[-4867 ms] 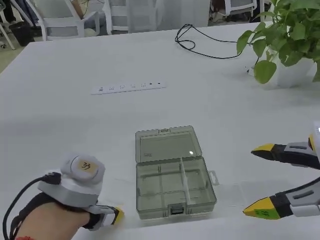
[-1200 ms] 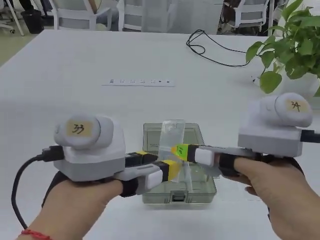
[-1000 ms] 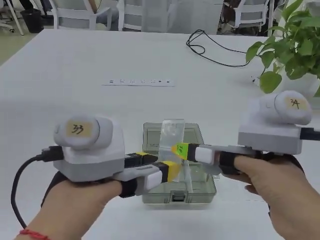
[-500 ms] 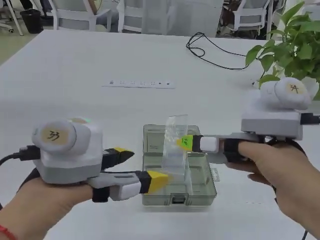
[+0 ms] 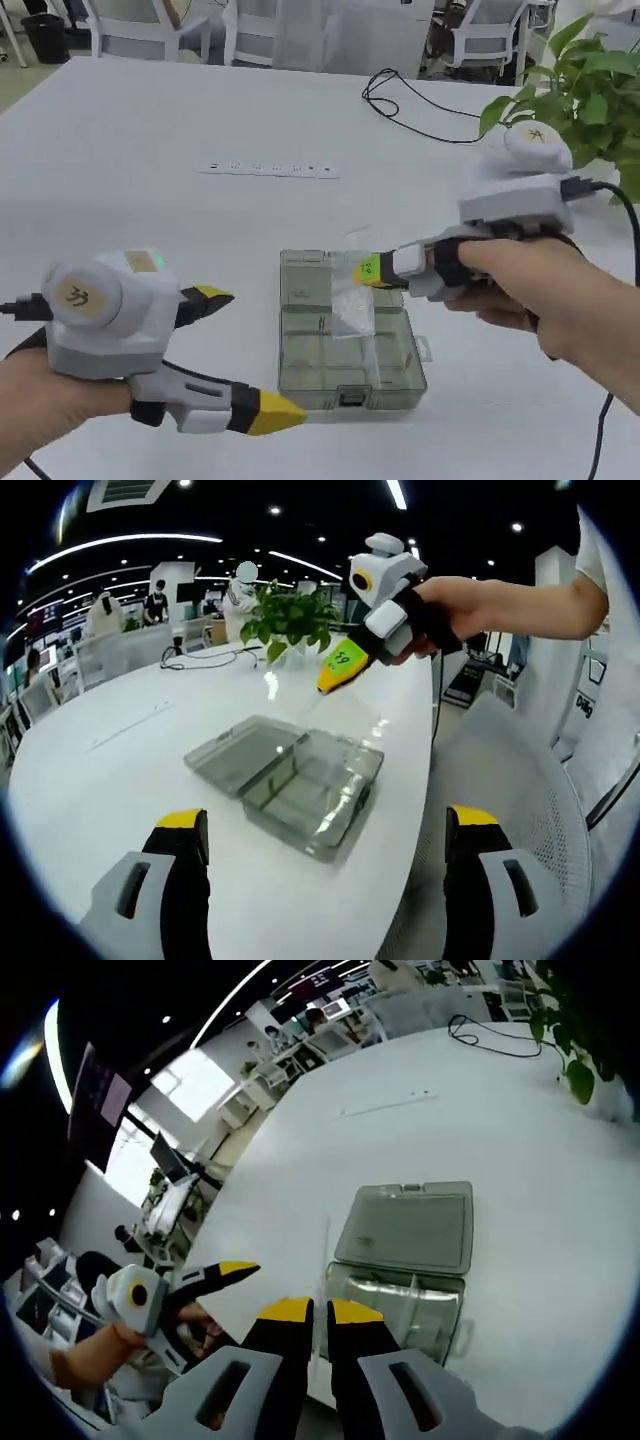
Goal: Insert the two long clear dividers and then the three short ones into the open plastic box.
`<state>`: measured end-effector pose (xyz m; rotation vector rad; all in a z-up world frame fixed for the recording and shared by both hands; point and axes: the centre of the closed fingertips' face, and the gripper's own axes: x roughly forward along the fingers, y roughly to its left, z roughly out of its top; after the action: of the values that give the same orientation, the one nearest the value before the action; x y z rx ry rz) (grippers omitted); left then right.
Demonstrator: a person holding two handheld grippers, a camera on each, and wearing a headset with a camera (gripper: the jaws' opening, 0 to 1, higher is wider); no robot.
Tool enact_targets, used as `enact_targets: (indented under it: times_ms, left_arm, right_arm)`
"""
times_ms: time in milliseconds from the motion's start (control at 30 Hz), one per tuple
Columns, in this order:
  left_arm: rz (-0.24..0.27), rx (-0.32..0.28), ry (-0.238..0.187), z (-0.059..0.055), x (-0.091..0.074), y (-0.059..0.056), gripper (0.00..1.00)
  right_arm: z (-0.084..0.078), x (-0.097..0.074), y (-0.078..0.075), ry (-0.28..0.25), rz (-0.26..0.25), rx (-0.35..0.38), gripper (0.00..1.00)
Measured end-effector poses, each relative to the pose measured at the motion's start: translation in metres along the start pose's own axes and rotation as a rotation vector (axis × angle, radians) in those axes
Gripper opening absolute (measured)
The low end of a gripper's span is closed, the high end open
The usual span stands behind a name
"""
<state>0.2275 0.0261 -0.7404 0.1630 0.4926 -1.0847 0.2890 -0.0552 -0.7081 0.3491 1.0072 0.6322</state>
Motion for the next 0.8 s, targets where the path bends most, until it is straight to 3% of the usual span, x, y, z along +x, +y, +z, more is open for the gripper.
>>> enact_targets:
  times_ms: [233, 367, 533, 800]
  left_arm:
    - [-0.022, 0.061, 0.034, -0.014, 0.001, -0.004, 1.0]
    - [-0.024, 0.069, 0.039, -0.019, 0.001, -0.001, 1.0]
    - [-0.028, 0.065, 0.03, -0.02, 0.001, 0.001, 1.0]
    - [-0.029, 0.057, 0.012, -0.018, 0.002, -0.001, 1.0]
  right_arm:
    - [-0.005, 0.014, -0.008, 0.126, -0.066, 0.044, 0.07]
    - [-0.009, 0.023, -0.015, 0.176, -0.095, 0.082, 0.07]
    - [-0.022, 0.031, -0.026, 0.221, -0.131, 0.131, 0.07]
    - [-0.043, 0.042, -0.019, 0.282, -0.156, 0.161, 0.07]
